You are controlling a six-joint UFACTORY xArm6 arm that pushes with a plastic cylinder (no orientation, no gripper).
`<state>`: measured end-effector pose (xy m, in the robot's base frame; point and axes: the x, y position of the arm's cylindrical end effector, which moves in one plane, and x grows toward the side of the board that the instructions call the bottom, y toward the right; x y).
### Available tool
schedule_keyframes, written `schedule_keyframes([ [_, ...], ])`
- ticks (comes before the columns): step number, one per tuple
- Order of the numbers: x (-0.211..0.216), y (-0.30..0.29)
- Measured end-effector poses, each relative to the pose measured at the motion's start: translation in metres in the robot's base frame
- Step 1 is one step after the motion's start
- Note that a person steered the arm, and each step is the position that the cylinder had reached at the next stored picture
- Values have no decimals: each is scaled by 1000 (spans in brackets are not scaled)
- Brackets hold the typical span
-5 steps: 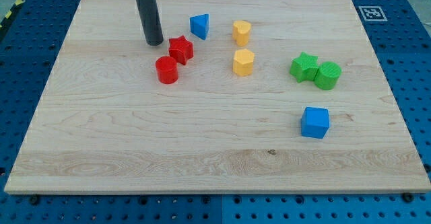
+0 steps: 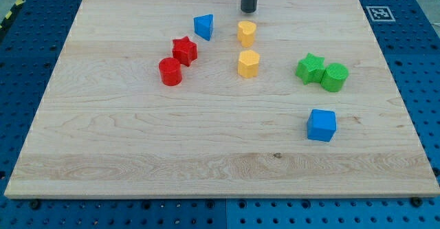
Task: Move the yellow heart down a bit
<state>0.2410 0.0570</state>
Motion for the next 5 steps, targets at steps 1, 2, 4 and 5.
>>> schedule_keyframes([
  [1, 23, 2],
  [2, 44, 14],
  [4, 53, 18],
  [5, 72, 17],
])
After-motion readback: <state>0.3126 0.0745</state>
